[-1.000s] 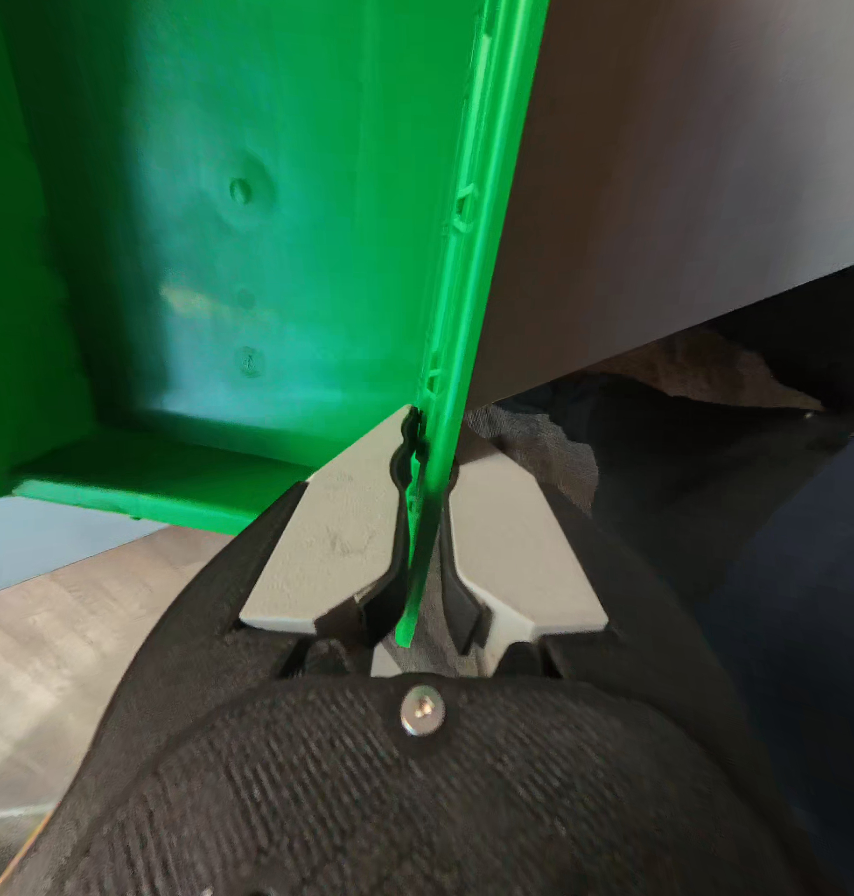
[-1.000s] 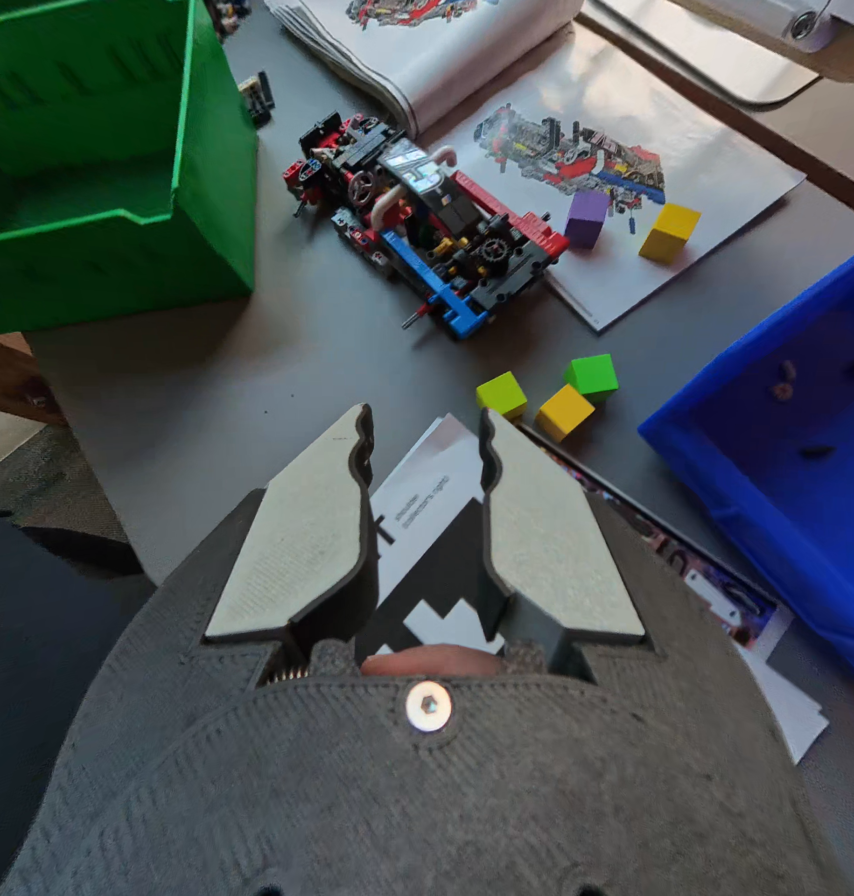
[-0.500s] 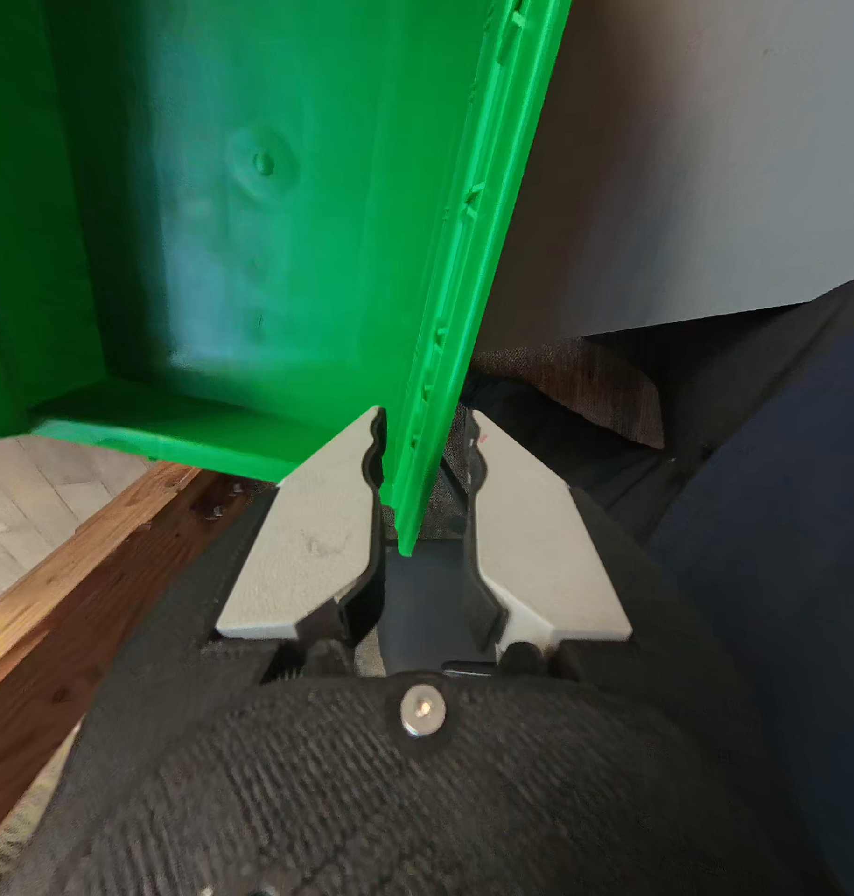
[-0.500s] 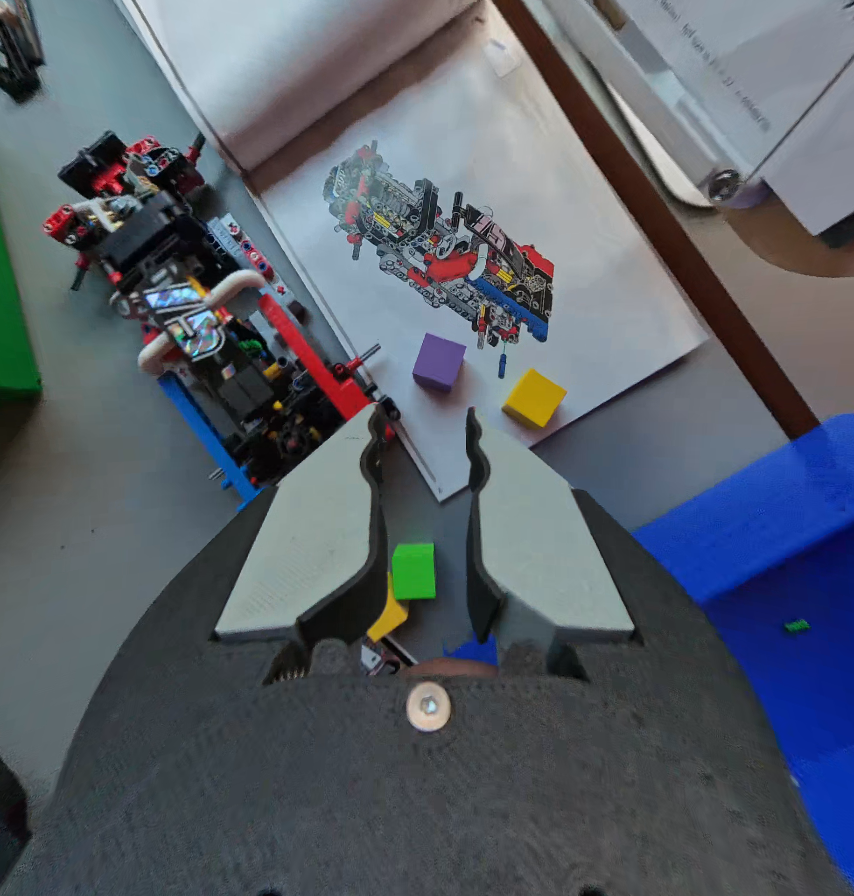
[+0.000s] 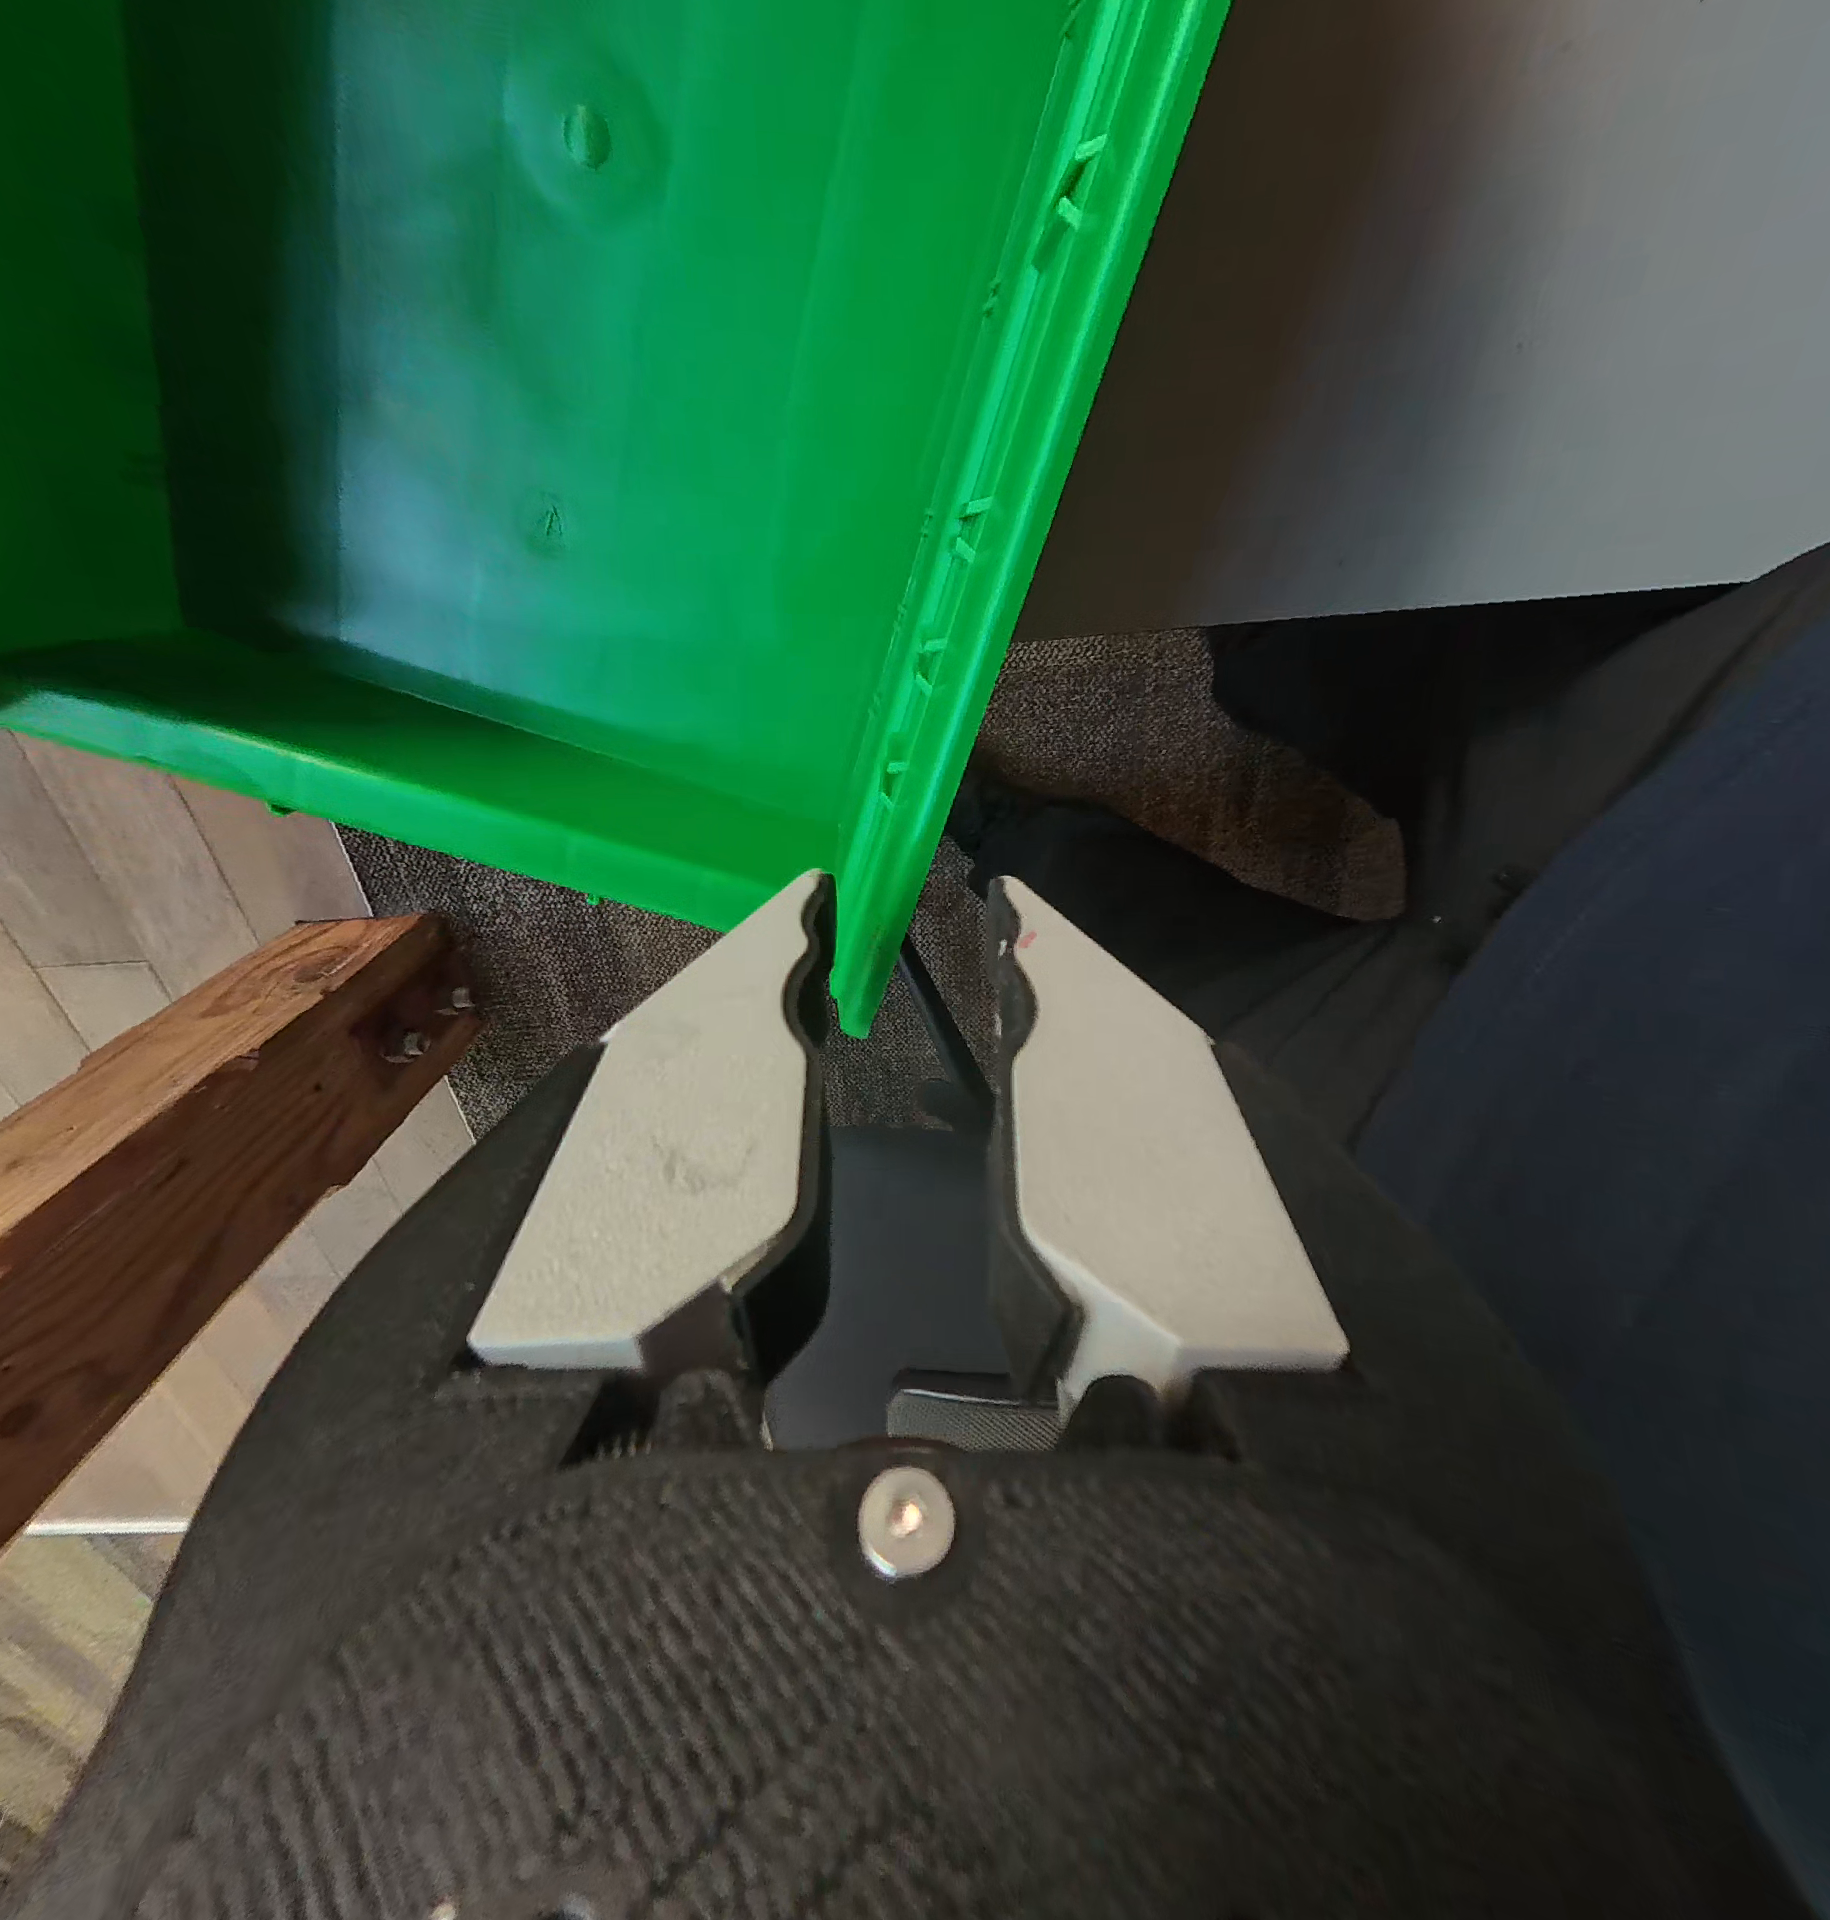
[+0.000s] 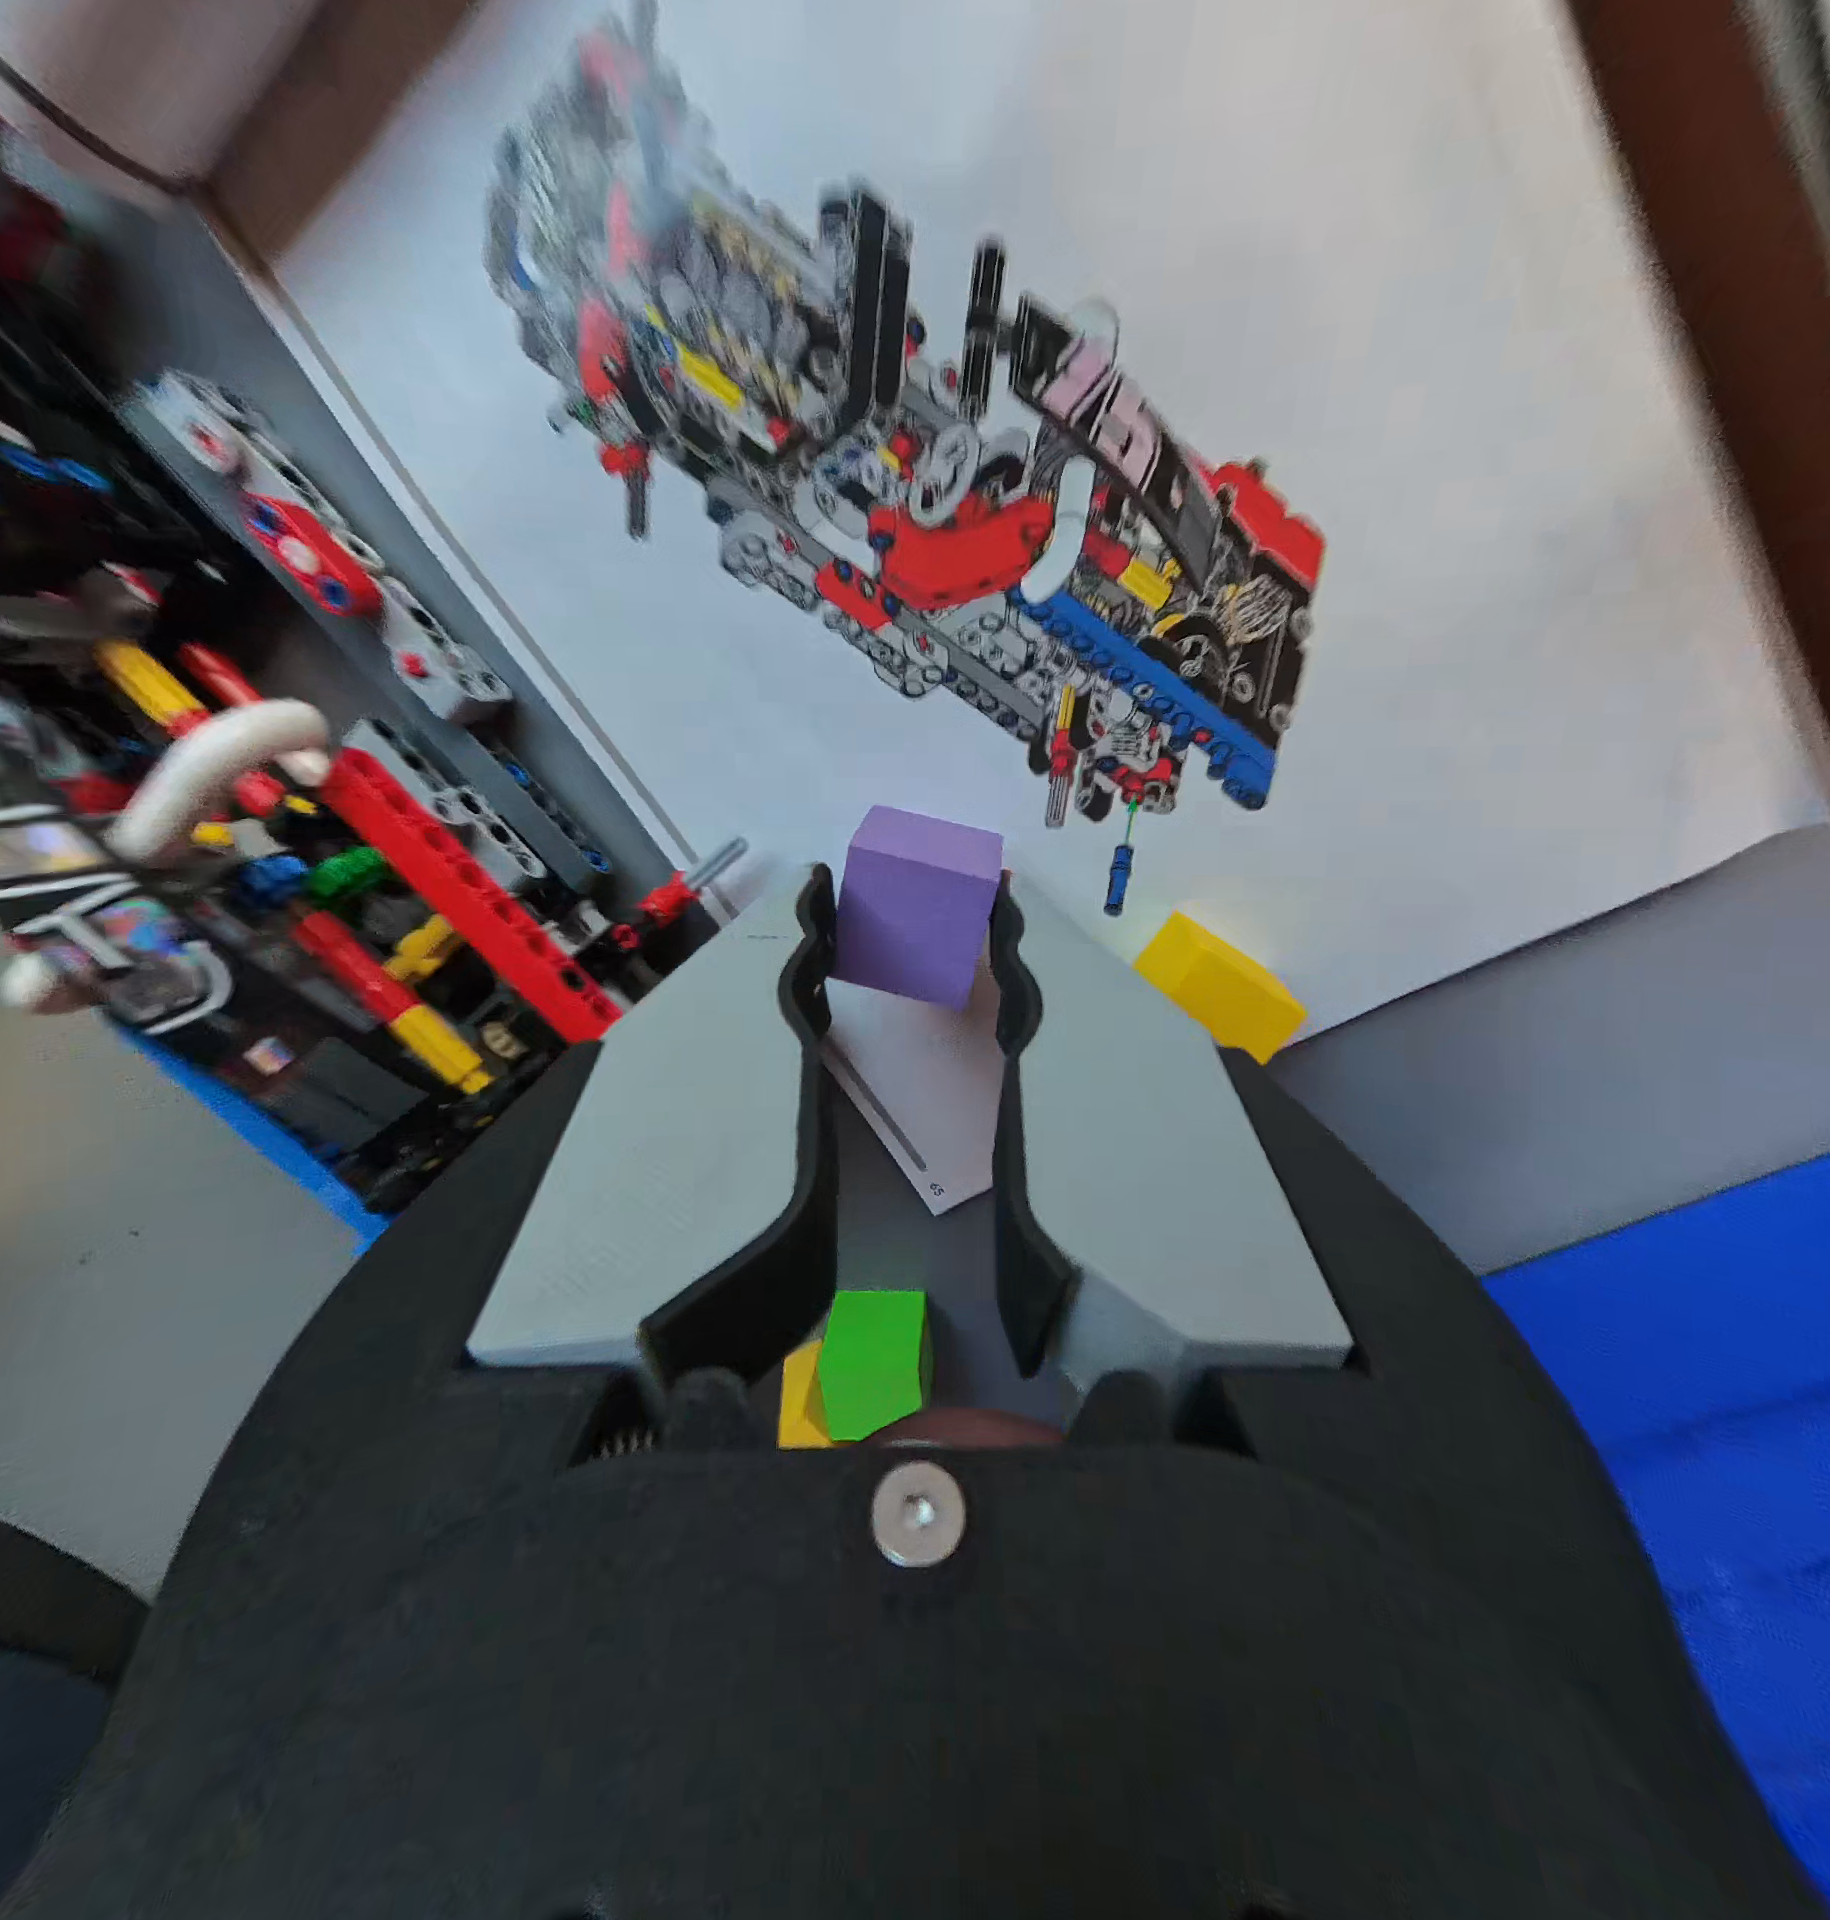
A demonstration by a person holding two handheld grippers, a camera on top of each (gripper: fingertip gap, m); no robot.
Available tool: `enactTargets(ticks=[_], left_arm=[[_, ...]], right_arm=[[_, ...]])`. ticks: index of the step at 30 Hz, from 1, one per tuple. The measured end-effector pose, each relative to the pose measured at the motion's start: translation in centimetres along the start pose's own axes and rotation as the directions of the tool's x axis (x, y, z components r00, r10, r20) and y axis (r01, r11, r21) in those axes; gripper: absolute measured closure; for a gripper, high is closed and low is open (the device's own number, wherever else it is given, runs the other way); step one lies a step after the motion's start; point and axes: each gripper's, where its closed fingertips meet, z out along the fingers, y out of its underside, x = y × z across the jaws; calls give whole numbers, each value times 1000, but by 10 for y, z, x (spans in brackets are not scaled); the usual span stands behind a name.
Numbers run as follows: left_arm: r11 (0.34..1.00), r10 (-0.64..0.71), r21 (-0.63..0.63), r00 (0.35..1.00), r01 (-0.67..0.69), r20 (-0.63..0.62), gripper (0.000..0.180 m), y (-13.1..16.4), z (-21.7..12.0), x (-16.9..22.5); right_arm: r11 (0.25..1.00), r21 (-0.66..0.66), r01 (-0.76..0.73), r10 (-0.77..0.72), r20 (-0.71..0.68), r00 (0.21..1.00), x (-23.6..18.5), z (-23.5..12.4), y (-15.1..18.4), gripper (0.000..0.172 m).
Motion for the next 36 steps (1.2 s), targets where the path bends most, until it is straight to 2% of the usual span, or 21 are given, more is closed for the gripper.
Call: enactTargets(ticks=[4, 7, 9, 11, 14, 17, 19, 22, 26, 36], left_arm=[[999, 33, 20, 999, -33, -15, 154, -7, 1, 2], [997, 62, 47, 997, -60, -36, 154, -17, 3, 6], [996, 76, 59, 996, -72, -56, 154, -22, 6, 10], [993, 95, 71, 992, -89, -80, 154, -26, 9, 15], [988, 140, 82, 986, -133, -89, 151, -30, 13, 20], [978, 193, 97, 976, -184, -96, 153, -34, 14, 23], [973, 210, 114, 972, -199, -101, 153, -37, 14, 23], [968, 233, 122, 966, -219, -116, 153, -39, 14, 23], [961, 247, 155, 962, -227, -121, 153, -39, 11, 20], [971, 173, 197, 970, -138, -171, 153, -20, 8, 23]], right_arm=[[972, 234, -10, 5, 21, 1000, -9, -58, -16, 144], [907, 414, -72, -3, 178, 984, -43, -103, -4, 144], [878, 463, -124, -22, 297, 955, -73, -118, 20, 144], [888, 440, -132, -31, 346, 938, -100, -112, 56, 143], [929, 355, -104, -30, 353, 935, -137, -81, 108, 143], [949, 296, -103, -10, 358, 934, -170, -53, 128, 144], [964, 258, -66, -14, 298, 954, -179, -31, 133, 142], [965, 262, -20, -41, 226, 973, -184, -23, 127, 128], [926, 377, -26, -49, 186, 981, -173, -57, 112, 133], [959, 248, -137, 138, 14, 990, -90, -61, 160, 131]])
